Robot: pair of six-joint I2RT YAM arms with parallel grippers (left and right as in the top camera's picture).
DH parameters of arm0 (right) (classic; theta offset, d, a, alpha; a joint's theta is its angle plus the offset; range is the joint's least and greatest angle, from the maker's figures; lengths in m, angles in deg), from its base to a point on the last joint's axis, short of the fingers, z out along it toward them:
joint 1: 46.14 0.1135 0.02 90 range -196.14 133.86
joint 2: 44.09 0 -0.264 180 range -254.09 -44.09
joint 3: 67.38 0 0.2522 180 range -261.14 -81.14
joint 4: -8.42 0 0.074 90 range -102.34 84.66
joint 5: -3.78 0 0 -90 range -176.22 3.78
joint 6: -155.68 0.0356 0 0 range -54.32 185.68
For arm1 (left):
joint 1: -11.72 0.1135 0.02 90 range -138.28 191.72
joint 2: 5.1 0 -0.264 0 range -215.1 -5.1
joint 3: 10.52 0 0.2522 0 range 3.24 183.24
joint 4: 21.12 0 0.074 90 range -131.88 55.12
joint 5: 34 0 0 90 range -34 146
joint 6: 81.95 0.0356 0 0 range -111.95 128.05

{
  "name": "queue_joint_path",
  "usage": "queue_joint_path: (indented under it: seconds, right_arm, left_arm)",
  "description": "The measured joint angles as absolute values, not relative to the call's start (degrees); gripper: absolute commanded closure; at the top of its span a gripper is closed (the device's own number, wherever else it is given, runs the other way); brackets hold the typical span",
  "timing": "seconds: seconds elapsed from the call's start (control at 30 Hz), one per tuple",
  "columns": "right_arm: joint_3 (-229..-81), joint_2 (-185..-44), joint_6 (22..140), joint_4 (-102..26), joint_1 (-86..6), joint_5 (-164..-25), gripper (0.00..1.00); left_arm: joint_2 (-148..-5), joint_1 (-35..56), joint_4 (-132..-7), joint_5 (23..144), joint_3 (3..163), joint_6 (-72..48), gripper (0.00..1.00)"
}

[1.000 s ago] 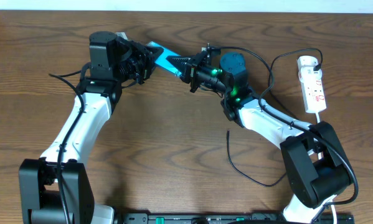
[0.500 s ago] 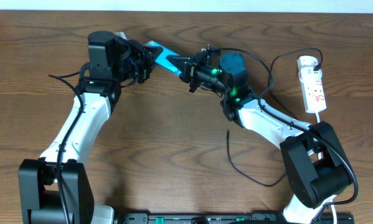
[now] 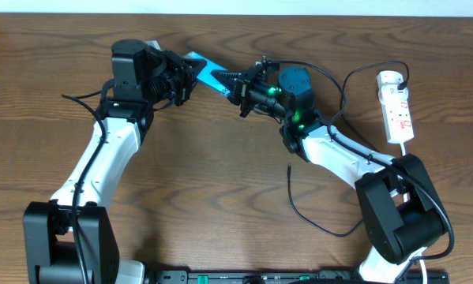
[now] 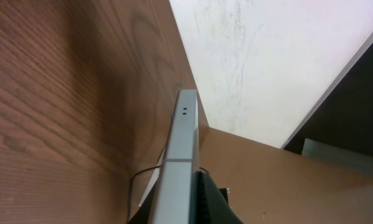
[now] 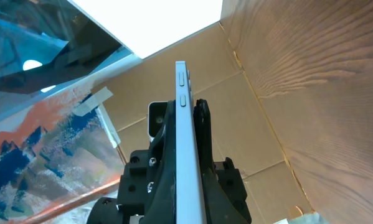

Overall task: Plug charger to phone and switch on socket
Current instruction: 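Hold the smartphone with both grippers, tilted upward between arms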

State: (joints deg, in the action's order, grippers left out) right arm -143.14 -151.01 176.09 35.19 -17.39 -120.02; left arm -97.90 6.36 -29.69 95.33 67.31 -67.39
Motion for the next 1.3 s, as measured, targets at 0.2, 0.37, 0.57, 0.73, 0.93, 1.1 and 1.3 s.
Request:
queue_joint_path:
  seconds: [0.2, 0.37, 0.57, 0.73, 0.93, 1.1, 1.3]
  right_arm:
    - [-143.1, -151.0, 176.1, 35.2, -17.4, -120.0, 0.99]
    - [-143.1, -151.0, 176.1, 35.2, -17.4, -120.0, 0.99]
    - [-143.1, -151.0, 176.1, 35.2, -17.4, -120.0, 0.99]
    - [-143.1, -151.0, 176.1, 35.2, -17.4, -119.9, 0.99]
    - [-143.1, -151.0, 176.1, 35.2, -17.3, -119.8, 0.94]
    - [-143.1, -151.0, 174.7, 34.6, -17.1, -119.8, 0.82]
    - [-143.1, -151.0, 173.4, 34.4, -17.1, -119.8, 0.72]
  left_arm:
    - [-97.9, 6.4, -29.7, 95.3, 67.3, -67.4, 0.92]
    - [-97.9, 6.4, -29.7, 95.3, 67.3, -67.4, 0.92]
    - [-97.9, 6.4, -29.7, 95.3, 67.3, -67.4, 0.93]
    - [-97.9, 6.4, -29.7, 95.3, 67.3, -67.4, 0.93]
    - [-97.9, 6.4, -29.7, 95.3, 67.3, -67.4, 0.92]
    - [-97.9, 6.4, -29.8, 95.3, 67.3, -66.7, 0.93]
    - [-97.9, 6.3, -29.8, 95.3, 67.3, -65.8, 0.92]
